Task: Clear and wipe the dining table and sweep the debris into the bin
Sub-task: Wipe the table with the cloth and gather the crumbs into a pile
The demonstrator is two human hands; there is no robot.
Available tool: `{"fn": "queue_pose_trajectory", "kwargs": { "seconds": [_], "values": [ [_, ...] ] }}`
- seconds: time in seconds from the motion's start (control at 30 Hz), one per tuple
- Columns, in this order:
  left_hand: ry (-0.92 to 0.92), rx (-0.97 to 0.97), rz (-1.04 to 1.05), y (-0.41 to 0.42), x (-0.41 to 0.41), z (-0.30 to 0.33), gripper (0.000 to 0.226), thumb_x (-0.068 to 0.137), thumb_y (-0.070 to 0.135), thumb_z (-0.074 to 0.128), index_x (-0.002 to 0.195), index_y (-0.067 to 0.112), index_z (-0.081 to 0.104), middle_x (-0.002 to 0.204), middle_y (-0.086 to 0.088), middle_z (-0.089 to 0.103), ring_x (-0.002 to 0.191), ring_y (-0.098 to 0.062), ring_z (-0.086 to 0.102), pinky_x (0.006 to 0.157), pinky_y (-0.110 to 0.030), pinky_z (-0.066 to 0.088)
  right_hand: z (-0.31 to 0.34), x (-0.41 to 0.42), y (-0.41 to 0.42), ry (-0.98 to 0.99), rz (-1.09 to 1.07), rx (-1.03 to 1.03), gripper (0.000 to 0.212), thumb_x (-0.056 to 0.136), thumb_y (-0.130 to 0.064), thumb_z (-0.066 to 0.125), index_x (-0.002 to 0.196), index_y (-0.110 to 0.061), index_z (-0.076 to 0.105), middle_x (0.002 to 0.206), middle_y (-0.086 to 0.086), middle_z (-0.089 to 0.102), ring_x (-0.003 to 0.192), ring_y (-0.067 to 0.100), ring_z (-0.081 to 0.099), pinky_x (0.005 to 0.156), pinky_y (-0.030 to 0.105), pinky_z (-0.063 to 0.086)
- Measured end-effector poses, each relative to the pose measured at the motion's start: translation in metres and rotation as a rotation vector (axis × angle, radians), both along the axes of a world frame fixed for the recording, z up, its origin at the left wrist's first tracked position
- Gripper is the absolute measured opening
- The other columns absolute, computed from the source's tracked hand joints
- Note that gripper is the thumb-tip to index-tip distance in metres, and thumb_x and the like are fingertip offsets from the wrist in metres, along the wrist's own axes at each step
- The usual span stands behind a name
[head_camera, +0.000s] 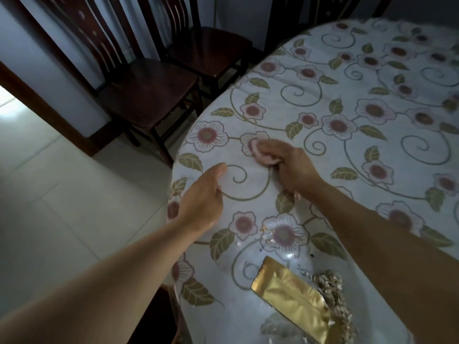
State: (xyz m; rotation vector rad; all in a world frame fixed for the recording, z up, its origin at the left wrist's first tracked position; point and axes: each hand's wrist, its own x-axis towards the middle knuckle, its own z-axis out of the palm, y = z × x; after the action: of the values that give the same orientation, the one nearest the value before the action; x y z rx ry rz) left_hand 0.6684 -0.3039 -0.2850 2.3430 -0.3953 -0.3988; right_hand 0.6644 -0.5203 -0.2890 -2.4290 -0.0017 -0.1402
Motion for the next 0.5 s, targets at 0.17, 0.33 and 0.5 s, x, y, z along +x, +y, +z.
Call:
{"fn": "queue_pose_trajectory", "kwargs": {
  "seconds": [0.17,0.33,0.5],
  "values": [
    [0.002,0.046,-0.014,-0.001,-0.004,0.008,0.051,0.095,0.011,0.035,0.144,0.024,0.030,0.149,0.001,0.038,0.134,-0.017,0.037,0.108,-0.028,0.027,0.006,-0.071,0.014,0.045,0.250,0.025,0.048,0.072,0.009,0.041,0.114,0.003,0.064,0.125,0.015,0.060,0.126,0.025,0.049,0.111,0.032,0.034],
    [0.013,0.065,-0.047,-0.001,-0.020,0.012,0.053,0.095,0.010,0.034,0.145,0.024,0.028,0.151,0.001,0.035,0.137,-0.016,0.033,0.102,-0.018,0.019,0.015,-0.121,0.016,0.144,0.278,0.021,0.044,0.075,0.002,0.042,0.113,0.002,0.064,0.127,0.013,0.059,0.129,0.025,0.045,0.112,0.024,0.030],
    [0.051,0.103,-0.139,0.004,-0.041,0.018,0.055,0.094,0.009,0.037,0.146,0.023,0.026,0.153,0.002,0.031,0.139,-0.017,0.030,0.112,-0.030,0.024,0.027,-0.141,0.016,0.230,0.241,0.004,0.063,0.064,0.026,0.045,0.117,-0.002,0.063,0.132,0.001,0.052,0.136,0.020,0.035,0.114,0.024,0.026]
  ]
}}
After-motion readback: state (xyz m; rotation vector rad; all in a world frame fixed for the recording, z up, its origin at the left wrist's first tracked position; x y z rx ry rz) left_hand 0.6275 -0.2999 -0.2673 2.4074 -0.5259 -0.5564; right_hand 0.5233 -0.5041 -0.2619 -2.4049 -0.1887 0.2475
